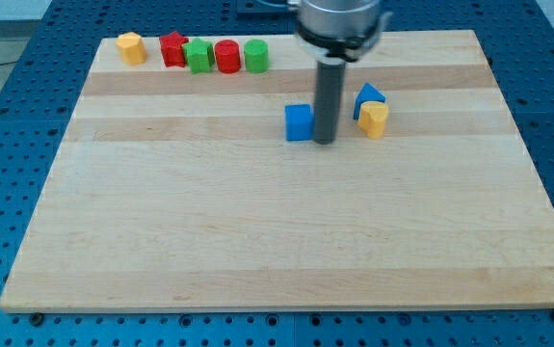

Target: Move blue cube at center top of the board

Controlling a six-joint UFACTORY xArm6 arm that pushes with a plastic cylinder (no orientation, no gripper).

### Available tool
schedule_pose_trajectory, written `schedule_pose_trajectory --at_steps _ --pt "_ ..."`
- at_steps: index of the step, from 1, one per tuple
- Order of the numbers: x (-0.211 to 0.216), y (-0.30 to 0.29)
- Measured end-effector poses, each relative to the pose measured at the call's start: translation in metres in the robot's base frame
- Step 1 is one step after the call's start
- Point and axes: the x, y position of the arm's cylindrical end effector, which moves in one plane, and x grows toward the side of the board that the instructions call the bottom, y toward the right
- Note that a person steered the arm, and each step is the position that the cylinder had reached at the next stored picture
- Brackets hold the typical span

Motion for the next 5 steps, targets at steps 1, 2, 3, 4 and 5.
schedule_pose_trajectory --at_steps 1,2,3,4,5 --pt "0.01 -0.008" --pt "0.017 -0.012" --pt "0.014 -0.024" --pt "0.001 -0.035" --pt "-0.015 -0.036"
